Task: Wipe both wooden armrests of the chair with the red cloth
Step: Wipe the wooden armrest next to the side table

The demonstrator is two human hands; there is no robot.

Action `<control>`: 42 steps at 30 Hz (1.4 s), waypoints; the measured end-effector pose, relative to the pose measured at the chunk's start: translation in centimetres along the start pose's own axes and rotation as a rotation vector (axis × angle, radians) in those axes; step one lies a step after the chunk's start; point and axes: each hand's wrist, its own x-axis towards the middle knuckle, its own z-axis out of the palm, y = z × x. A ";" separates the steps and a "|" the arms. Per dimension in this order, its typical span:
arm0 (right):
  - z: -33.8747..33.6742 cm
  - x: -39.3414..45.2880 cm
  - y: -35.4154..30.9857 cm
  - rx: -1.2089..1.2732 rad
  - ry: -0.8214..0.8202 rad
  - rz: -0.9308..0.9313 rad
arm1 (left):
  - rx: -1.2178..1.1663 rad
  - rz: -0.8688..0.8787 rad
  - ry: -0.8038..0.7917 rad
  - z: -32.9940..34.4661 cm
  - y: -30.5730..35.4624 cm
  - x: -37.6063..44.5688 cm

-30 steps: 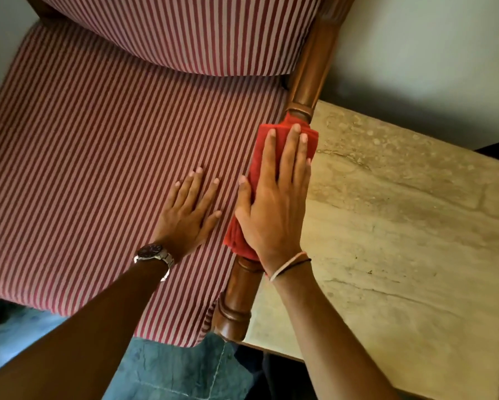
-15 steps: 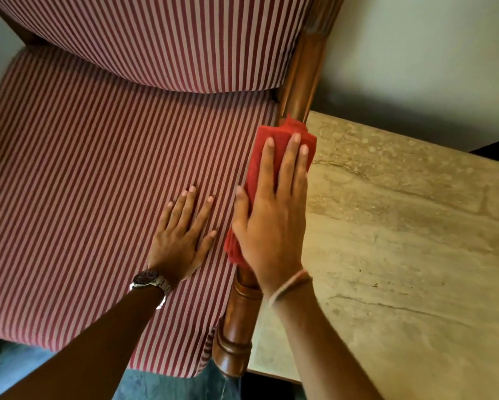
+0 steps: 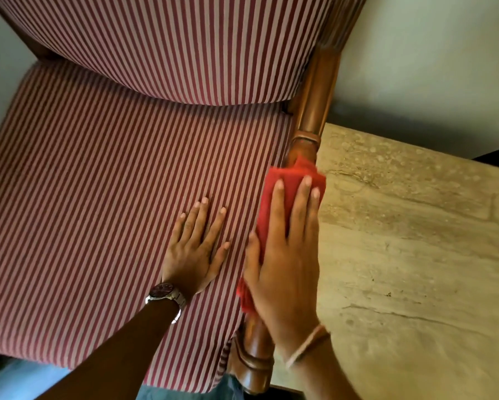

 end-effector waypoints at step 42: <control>0.4 -5.1 -0.6 0.053 -0.015 0.048 | -0.057 -0.002 -0.035 -0.2 -0.3 0.2</control>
